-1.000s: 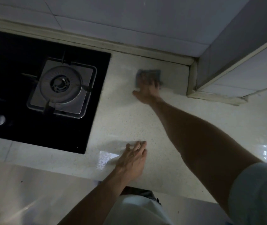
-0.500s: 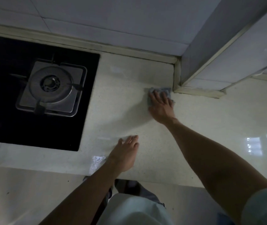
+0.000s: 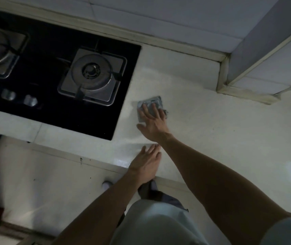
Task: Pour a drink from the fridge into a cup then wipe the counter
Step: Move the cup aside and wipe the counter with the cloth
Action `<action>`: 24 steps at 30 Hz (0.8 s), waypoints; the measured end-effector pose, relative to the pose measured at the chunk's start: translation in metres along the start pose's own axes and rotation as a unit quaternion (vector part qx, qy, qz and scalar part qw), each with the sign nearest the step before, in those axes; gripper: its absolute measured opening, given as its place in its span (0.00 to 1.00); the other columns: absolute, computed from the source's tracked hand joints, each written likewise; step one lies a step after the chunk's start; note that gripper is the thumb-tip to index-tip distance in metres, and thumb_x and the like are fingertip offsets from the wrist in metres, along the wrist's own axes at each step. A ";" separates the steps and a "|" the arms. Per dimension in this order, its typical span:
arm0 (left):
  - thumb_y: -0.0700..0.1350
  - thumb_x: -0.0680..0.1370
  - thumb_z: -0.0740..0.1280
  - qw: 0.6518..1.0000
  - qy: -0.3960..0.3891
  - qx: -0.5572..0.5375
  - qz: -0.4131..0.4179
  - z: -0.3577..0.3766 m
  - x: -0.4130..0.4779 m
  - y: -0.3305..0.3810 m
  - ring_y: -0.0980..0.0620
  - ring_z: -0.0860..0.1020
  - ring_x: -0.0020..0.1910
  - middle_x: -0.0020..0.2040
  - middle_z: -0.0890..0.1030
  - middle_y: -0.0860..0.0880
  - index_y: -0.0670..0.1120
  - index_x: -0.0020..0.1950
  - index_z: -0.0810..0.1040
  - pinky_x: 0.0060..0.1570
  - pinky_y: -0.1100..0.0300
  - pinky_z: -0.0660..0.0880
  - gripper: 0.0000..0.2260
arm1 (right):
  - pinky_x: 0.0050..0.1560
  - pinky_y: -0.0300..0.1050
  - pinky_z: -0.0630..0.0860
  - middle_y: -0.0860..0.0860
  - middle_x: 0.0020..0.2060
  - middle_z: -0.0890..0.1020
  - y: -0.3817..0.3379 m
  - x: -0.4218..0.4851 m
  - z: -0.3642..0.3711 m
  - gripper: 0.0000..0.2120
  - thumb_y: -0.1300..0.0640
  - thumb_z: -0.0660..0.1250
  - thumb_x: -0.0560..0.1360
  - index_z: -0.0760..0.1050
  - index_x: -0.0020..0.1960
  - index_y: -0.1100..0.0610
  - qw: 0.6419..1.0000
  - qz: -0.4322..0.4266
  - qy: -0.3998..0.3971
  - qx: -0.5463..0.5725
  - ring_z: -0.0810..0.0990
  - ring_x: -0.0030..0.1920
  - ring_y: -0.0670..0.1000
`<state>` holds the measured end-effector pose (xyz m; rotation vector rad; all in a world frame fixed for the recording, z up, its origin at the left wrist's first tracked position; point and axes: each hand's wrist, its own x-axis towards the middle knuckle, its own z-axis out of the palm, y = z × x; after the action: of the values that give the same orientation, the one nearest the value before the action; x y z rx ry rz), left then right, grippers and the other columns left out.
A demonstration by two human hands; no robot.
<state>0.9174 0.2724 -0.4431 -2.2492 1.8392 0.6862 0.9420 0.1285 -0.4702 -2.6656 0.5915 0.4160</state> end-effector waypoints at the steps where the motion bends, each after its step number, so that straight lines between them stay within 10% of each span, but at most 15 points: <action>1: 0.42 0.81 0.59 1.000 0.005 0.000 0.002 0.004 -0.006 0.000 0.45 0.55 0.79 0.79 0.56 0.41 0.41 0.77 0.61 0.77 0.45 0.56 0.24 | 0.76 0.58 0.35 0.47 0.79 0.44 -0.003 -0.004 0.004 0.33 0.39 0.53 0.80 0.46 0.80 0.48 1.000 -0.012 -0.002 -0.010 0.36 0.78 0.56; 12: 0.44 0.68 0.70 0.991 0.109 -0.006 0.076 0.039 -0.060 -0.043 0.44 0.79 0.59 0.62 0.80 0.42 0.41 0.58 0.81 0.62 0.52 0.76 0.19 | 0.76 0.59 0.42 0.45 0.79 0.46 -0.012 -0.080 0.041 0.30 0.39 0.43 0.78 0.48 0.79 0.45 0.998 0.056 0.018 0.018 0.42 0.78 0.57; 16: 0.43 0.75 0.52 0.994 0.104 0.013 0.023 0.064 -0.095 -0.083 0.38 0.69 0.69 0.69 0.72 0.37 0.36 0.68 0.72 0.71 0.45 0.64 0.24 | 0.76 0.58 0.39 0.46 0.79 0.46 -0.049 -0.093 0.064 0.32 0.37 0.47 0.78 0.47 0.79 0.45 0.984 0.161 0.053 0.051 0.40 0.78 0.56; 24: 0.43 0.76 0.51 0.993 0.106 -0.013 -0.059 0.083 -0.135 -0.137 0.42 0.61 0.76 0.77 0.63 0.39 0.37 0.76 0.62 0.75 0.45 0.58 0.28 | 0.75 0.61 0.36 0.49 0.79 0.44 -0.153 -0.112 0.109 0.37 0.39 0.53 0.75 0.44 0.80 0.48 0.987 0.136 0.055 0.059 0.36 0.77 0.59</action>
<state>1.0091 0.4574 -0.4791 -2.5103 1.7745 0.4700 0.8926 0.3410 -0.4809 -2.5129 0.9883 0.2985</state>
